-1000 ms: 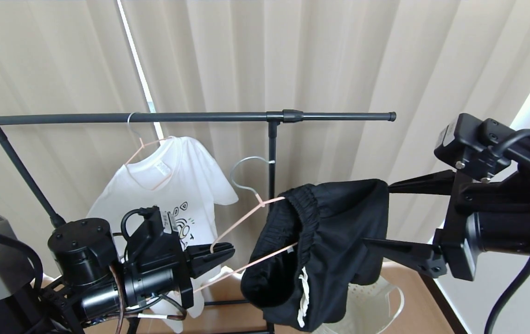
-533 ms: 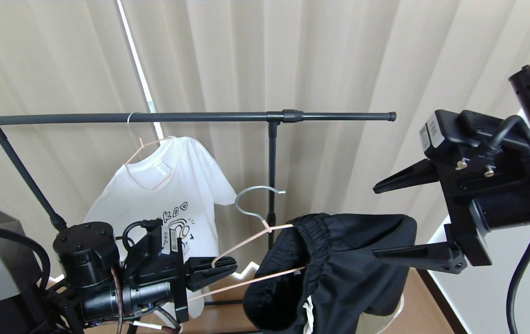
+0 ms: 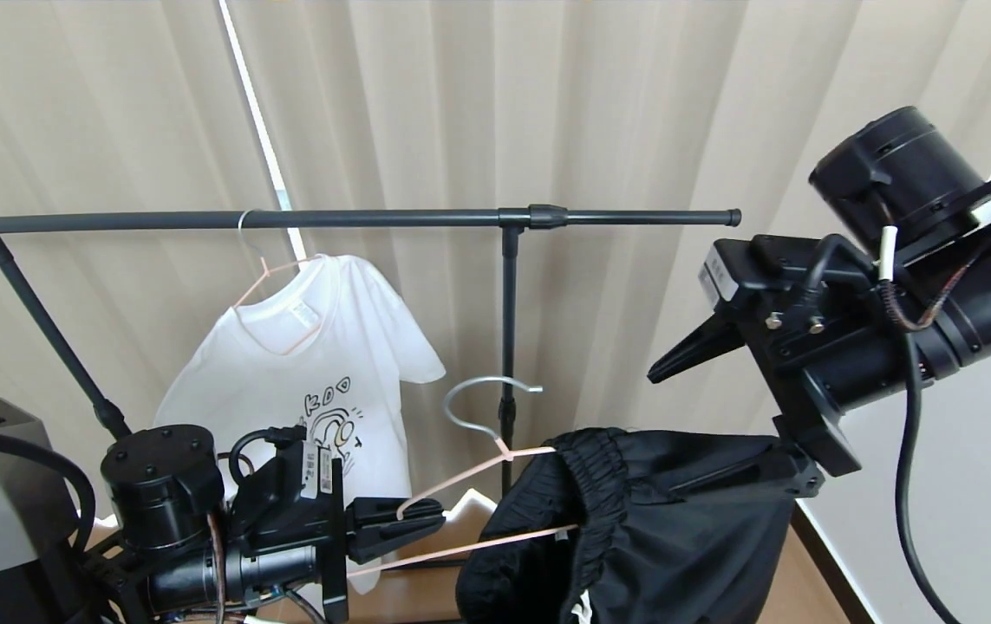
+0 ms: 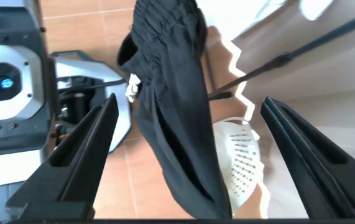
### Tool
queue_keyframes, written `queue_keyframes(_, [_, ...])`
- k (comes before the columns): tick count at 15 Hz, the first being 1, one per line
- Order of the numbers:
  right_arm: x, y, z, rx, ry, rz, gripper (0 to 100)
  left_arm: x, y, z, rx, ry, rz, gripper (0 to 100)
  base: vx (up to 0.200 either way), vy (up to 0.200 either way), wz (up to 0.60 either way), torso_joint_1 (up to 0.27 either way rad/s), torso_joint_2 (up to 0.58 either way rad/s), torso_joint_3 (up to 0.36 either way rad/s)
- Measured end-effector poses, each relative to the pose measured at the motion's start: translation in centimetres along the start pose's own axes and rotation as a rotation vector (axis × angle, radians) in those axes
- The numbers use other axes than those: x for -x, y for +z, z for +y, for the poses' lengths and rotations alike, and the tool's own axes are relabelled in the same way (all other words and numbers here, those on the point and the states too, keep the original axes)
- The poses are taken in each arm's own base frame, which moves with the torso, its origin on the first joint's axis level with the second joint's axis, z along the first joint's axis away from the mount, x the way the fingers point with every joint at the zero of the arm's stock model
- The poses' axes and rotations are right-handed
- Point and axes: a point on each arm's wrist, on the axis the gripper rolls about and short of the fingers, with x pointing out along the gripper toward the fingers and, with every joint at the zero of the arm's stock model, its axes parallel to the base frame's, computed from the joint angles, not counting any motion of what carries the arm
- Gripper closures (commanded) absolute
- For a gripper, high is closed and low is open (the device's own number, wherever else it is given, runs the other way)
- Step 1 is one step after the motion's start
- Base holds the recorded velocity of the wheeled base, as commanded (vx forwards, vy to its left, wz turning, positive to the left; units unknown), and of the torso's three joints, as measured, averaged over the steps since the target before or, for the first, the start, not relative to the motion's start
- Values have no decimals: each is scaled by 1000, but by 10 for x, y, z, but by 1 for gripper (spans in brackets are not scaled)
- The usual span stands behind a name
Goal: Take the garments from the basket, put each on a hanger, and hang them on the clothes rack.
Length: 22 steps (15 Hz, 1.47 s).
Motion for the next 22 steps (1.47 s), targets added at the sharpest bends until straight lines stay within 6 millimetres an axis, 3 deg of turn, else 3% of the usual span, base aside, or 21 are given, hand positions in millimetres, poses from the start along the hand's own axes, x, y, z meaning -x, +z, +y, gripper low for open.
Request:
queue_keyframes(5, [-32, 7, -3, -56, 73, 30, 0, -1, -1, 0, 0, -1, 3, 100, 0, 0, 0, 0, 0, 0])
queue_keyframes(10, [-49, 17, 0, -57, 55, 88, 0, -2, -2, 1, -2, 0, 3, 100, 0, 0, 0, 0, 0, 0])
queue_keyframes(22, [-60, 21, -7, -46, 13, 130, 0, -2, -1, 0, -6, -2, 2, 100, 0, 0, 0, 0, 0, 0])
